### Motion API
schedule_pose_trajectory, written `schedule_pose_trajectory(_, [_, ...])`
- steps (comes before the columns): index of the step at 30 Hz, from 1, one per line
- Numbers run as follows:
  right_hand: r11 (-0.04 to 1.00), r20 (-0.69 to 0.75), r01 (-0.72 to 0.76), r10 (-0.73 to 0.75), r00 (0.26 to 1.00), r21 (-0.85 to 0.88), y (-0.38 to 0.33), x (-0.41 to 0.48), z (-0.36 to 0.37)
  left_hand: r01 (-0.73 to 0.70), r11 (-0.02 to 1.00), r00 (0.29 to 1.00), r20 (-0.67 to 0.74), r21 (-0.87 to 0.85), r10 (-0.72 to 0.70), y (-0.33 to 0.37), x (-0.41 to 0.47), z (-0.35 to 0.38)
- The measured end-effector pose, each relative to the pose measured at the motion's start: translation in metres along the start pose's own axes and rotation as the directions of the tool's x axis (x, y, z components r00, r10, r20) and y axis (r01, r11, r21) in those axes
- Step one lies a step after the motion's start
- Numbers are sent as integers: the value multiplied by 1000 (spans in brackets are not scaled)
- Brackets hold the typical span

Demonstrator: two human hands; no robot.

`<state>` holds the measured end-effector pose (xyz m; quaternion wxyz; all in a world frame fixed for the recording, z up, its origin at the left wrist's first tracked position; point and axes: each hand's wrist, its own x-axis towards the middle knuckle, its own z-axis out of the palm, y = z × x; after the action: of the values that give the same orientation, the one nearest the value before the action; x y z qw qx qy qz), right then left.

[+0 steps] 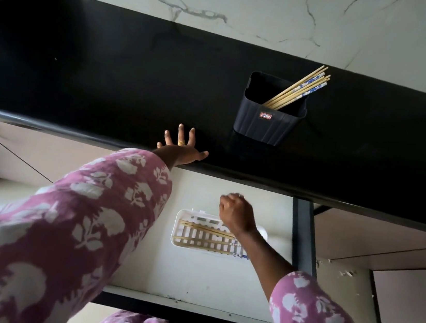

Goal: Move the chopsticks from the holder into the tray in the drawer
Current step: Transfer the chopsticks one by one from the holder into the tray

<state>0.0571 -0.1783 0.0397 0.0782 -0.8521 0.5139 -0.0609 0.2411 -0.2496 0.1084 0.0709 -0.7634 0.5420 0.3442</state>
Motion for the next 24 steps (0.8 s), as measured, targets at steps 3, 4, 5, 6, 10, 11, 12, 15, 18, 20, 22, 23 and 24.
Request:
schedule_pose_trajectory(3, [1000, -274, 17, -18, 962, -7, 7, 21, -35, 10, 999, 1000, -30, 37, -9, 0, 0, 2])
schedule_pose_trajectory(4, [1000, -374, 30, -31, 927, -9, 9, 29, -47, 14, 999, 999, -39, 33, -13, 1, 1, 4])
schedule_pose_trajectory(5, [999, -462, 49, -47, 886, -8, 12, 37, -60, 17, 999, 999, -45, 28, -16, 1, 1, 4])
schedule_pose_trajectory(6, [998, -544, 64, -60, 837, -12, 16, 44, -71, 22, 1000, 999, -45, 20, -21, 1, 2, 6])
schedule_pose_trajectory(10, [1000, -741, 18, -14, 672, -3, 40, 70, -110, 23, 1000, 999, -36, -6, -23, 1, 3, 7])
schedule_pose_trajectory(11, [1000, -756, -14, 17, 655, 10, 47, 76, -119, 24, 1000, 999, -33, -4, -24, 1, 3, 7])
schedule_pose_trajectory(12, [998, -763, -46, 59, 644, 38, 53, 82, -127, 25, 1000, 999, -33, -1, -25, 1, 3, 6])
schedule_pose_trajectory(15, [983, -759, -139, 183, 624, 123, 69, 98, -147, 26, 1000, 1000, -18, -1, -26, 2, 3, 4])
schedule_pose_trajectory(18, [910, -665, -277, 415, 621, 310, 78, 114, -165, 33, 999, 999, 8, -3, -33, 2, 5, 3])
schedule_pose_trajectory(20, [765, -544, -391, 641, 541, 512, 86, 126, -174, 39, 999, 999, 1, 1, -39, 2, 8, 4])
schedule_pose_trajectory(22, [613, -425, -427, 781, 458, 665, 96, 139, -181, 37, 999, 999, -22, 9, -36, 2, 10, 6])
schedule_pose_trajectory(23, [565, -382, -441, 814, 438, 698, 100, 144, -185, 36, 999, 999, -29, 6, -35, 2, 10, 6])
schedule_pose_trajectory(24, [535, -347, -450, 830, 436, 715, 104, 151, -187, 36, 999, 999, -31, -2, -36, 2, 11, 7])
